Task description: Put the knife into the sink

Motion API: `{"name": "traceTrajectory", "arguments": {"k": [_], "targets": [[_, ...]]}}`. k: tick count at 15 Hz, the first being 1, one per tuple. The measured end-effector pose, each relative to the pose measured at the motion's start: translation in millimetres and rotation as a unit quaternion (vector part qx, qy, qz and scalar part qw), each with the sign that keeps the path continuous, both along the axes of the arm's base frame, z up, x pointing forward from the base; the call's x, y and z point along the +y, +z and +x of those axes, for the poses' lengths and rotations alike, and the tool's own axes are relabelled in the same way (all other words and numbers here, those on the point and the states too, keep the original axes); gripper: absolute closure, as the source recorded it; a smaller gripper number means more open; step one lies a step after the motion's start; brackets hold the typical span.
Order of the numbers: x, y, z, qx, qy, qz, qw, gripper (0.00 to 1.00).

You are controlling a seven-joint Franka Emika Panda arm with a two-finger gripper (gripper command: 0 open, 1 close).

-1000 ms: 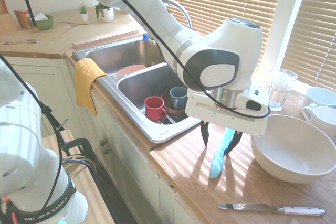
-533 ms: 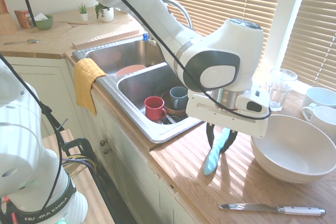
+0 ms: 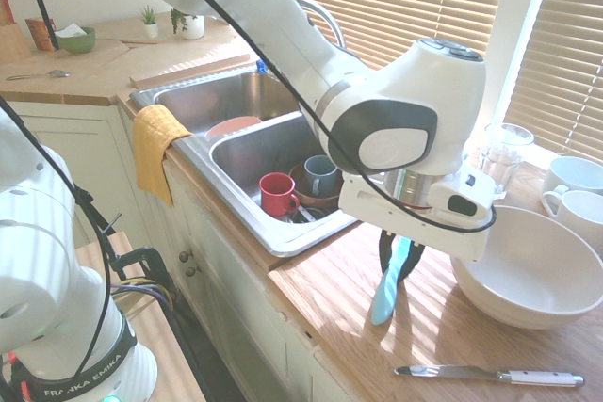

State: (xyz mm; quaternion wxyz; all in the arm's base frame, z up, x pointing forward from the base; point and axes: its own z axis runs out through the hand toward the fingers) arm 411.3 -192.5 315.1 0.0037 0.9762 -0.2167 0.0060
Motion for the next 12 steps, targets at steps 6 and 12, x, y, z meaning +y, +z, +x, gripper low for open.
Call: {"name": "traceTrajectory", "arguments": {"k": [6,12], "targets": [[3.4,35.1,-7.2,-0.015,-0.016,0.019,1.0,1.0],[32.9,89.8,-0.6,-0.045,-0.004,0.017,0.999,1.0]]}}
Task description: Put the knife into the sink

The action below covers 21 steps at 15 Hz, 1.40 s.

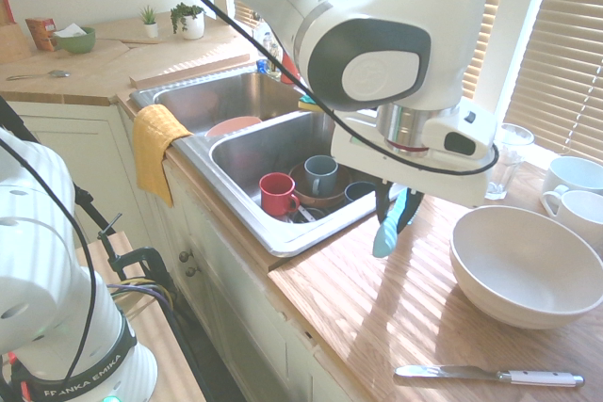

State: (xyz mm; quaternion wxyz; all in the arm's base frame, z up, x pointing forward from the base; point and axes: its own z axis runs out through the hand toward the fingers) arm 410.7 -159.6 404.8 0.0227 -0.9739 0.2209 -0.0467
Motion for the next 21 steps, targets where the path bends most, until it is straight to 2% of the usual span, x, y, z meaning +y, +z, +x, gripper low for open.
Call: {"name": "traceTrajectory", "arguments": {"k": [3,7,11,15,21], "targets": [[27.3,21.9,5.1,-0.008,-0.012,-0.001,1.0,1.0],[114.0,29.7,3.1,-0.004,-0.032,-0.016,0.999,1.0],[195.2,-14.7,16.4,-0.021,-0.115,-0.021,0.993,1.0],[238.8,-81.3,37.1,-0.014,-0.161,-0.017,0.987,1.0],[294.1,-153.2,47.9,0.012,-0.161,-0.017,0.987,1.0]]}}
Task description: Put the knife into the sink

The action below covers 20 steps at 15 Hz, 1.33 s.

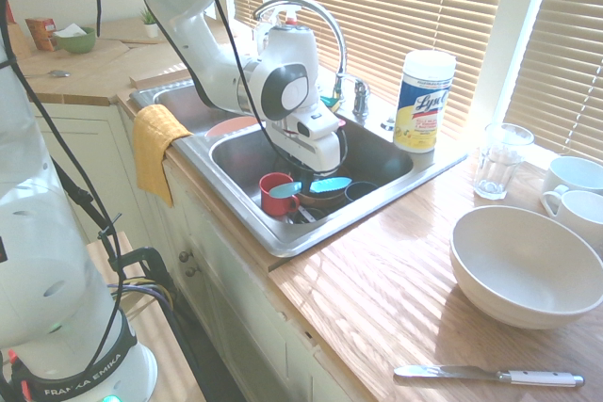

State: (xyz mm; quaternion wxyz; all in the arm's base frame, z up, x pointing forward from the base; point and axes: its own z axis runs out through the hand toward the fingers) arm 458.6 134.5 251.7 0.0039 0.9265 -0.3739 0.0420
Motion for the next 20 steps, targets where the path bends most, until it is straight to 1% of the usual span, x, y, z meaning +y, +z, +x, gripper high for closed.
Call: {"name": "traceTrajectory", "arguments": {"k": [4,7,8,11,17,20], "targets": [[14.4,-28.4,6.7,0.013,0.001,-0.007,1.0,1.0],[17.8,-54.2,3.7,0.026,-0.001,-0.01,1.0,1.0],[19.6,-63.2,2.0,0.031,0.0,-0.01,0.999,0.0],[22.1,-82.5,-3.0,0.051,-0.011,-0.002,0.999,0.0],[19.4,-84.0,-1.5,0.054,-0.014,0.007,0.998,0.0],[21.7,-74.3,0.2,0.045,-0.009,0.009,0.999,0.0]]}}
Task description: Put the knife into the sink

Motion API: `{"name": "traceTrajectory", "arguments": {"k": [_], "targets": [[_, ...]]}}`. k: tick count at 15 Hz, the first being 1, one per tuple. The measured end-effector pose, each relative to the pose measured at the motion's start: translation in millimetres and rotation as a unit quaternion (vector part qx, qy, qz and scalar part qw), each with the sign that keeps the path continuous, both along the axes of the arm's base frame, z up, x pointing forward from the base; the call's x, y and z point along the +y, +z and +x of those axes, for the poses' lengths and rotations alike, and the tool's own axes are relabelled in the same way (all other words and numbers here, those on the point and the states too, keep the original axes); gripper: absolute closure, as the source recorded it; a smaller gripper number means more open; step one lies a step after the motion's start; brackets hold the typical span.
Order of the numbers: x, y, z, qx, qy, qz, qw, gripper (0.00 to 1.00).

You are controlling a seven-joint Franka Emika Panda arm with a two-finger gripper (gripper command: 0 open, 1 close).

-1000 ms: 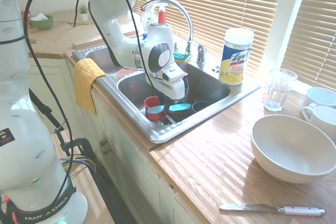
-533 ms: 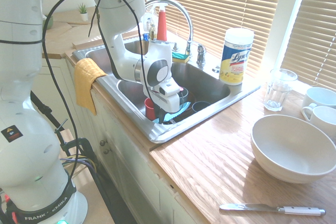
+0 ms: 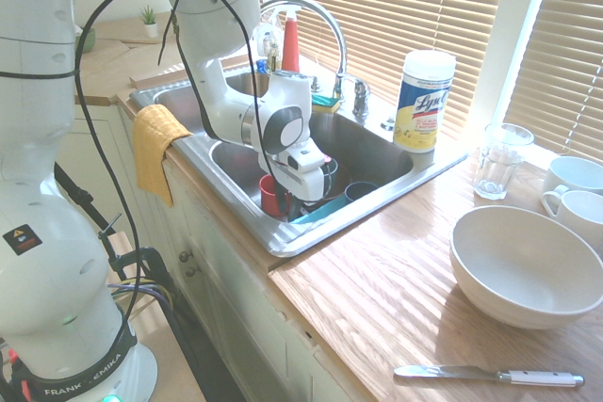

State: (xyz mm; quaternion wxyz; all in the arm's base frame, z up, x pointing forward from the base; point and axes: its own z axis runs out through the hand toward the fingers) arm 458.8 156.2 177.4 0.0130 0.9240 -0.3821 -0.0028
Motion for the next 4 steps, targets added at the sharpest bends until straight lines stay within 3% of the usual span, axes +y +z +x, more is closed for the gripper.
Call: {"name": "traceTrajectory", "arguments": {"k": [4], "targets": [[2.5,25.7,3.4,-0.019,0.0,0.003,1.0,0.0]]}}
